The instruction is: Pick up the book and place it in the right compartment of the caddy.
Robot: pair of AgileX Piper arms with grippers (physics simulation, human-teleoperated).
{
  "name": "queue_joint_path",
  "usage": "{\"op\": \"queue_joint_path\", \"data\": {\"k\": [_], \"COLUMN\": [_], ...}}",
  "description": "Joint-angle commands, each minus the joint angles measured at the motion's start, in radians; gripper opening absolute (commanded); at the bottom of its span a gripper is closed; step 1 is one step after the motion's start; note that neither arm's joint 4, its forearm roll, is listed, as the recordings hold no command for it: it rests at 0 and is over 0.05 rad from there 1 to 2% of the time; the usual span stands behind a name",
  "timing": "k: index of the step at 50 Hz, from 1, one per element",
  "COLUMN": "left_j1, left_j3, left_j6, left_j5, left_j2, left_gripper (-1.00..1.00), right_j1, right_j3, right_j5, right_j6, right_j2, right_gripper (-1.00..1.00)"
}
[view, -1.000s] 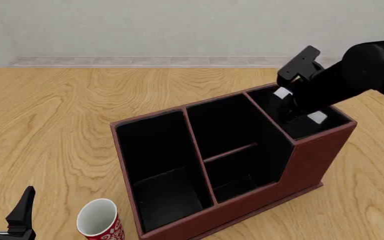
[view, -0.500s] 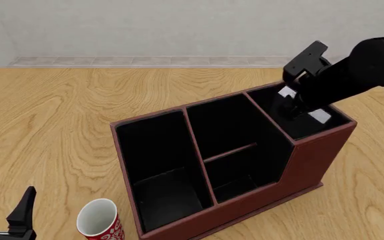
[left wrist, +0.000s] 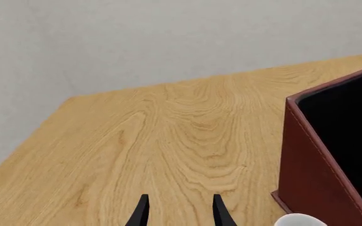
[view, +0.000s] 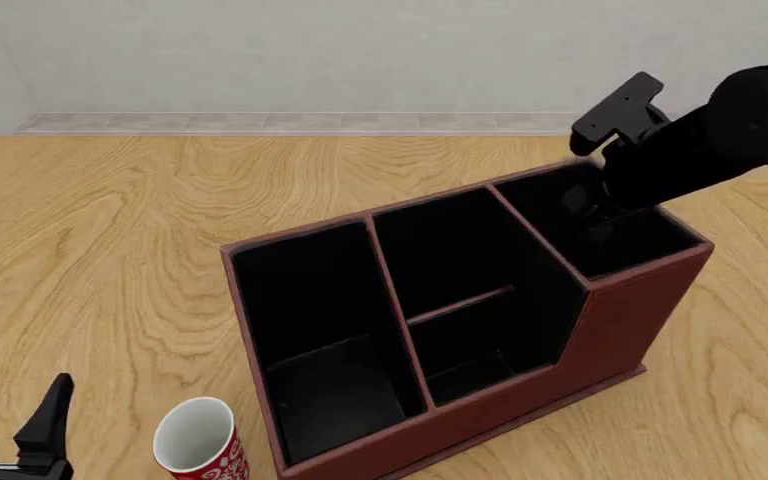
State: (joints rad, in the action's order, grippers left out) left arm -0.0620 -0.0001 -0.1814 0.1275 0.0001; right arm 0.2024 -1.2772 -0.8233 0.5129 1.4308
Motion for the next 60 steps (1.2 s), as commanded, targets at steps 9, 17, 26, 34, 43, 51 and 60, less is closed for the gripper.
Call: {"op": "queue_joint_path", "data": {"k": [9,17,26,34,43,51,60], "left_j1": [0.002,0.003,0.009,0.01,0.008,0.004,-0.001], "left_j3": [0.0,0.0,0.0,0.0,0.0,-0.001,0.0], "left_j6": [0.001,0.001,-0.002,-0.001,-0.004,-0.011,-0.015], "left_j5": [0.002,0.001,-0.001,-0.01,-0.011,-0.017,-0.025], "left_j2": [0.0,0.0,0.0,0.0,0.0,0.0,0.0], "left_gripper": [1.0,1.0,1.0,1.0,1.0,1.0,1.0], "right_j1": [0.004,0.007,0.028,0.044,0.069,0.087,0.102], "right_j3": [-0.042,-0.088,-0.096,-0.064,0.032,0.089,0.194], "right_j5": [-0.042,-0.092,-0.144,-0.163,-0.144,-0.121,-0.078], "right_j6": [0.011,0.039,0.054,0.065,0.042,0.015,-0.027], "right_j2": [-0.017,-0.068,-0.168,-0.271,-0.389,-0.481,-0.603], "right_gripper": [1.0,1.0,1.0,1.0,1.0,1.0,1.0]}}
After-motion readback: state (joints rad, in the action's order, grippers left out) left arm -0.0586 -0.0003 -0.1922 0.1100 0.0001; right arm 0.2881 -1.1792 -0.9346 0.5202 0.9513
